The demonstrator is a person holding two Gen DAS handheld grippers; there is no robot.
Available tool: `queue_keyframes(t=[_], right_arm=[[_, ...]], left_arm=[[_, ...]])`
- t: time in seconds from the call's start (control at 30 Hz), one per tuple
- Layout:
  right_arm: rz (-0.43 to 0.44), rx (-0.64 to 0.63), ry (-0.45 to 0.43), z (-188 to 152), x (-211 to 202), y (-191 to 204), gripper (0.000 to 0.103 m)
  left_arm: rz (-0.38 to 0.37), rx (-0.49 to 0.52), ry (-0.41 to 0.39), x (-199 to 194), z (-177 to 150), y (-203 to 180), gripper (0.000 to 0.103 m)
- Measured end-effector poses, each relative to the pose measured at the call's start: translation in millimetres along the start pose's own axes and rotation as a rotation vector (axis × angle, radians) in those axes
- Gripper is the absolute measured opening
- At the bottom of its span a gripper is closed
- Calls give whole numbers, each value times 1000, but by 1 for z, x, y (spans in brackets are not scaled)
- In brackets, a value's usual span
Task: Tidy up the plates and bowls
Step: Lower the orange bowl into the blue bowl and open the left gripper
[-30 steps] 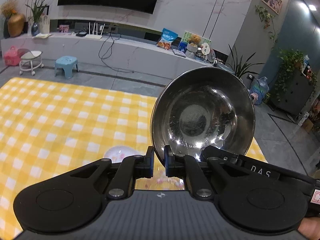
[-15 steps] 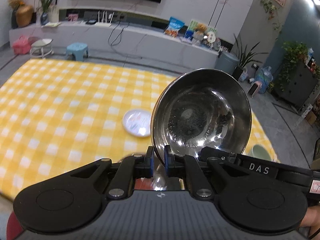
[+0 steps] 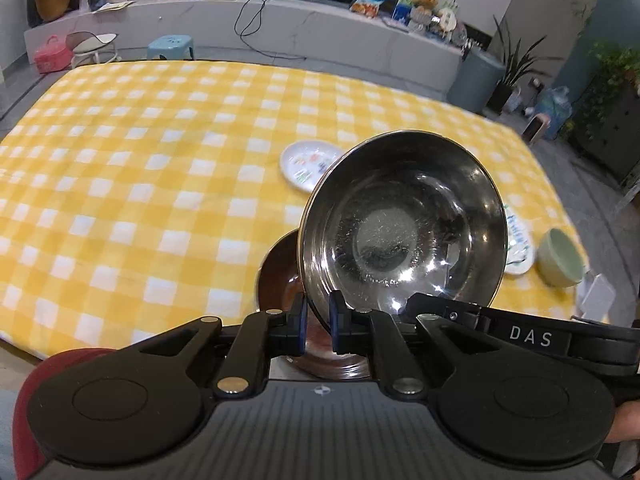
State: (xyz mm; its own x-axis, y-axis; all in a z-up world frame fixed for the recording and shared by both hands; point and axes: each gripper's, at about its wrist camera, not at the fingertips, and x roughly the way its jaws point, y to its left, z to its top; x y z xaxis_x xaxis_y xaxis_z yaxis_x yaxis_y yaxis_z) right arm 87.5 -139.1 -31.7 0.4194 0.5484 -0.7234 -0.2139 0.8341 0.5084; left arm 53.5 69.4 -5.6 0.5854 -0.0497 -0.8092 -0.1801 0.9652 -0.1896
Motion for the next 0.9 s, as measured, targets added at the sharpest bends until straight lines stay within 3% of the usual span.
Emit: queue_keyframes(t=[0.27, 0.37, 0.53, 0.9], right_arm=[[48, 62, 63, 1, 13, -7, 20], [61, 75, 76, 1, 17, -5, 23], [55, 53, 69, -2, 16, 4, 29], [43, 23, 44, 5, 7, 4, 39]], left_arm=[[3, 2, 49, 5, -9, 13, 13], [-6, -25, 71, 7, -9, 18, 19], [24, -24, 99, 13, -10, 20, 20], [-11, -52, 104, 11, -8, 24, 24]])
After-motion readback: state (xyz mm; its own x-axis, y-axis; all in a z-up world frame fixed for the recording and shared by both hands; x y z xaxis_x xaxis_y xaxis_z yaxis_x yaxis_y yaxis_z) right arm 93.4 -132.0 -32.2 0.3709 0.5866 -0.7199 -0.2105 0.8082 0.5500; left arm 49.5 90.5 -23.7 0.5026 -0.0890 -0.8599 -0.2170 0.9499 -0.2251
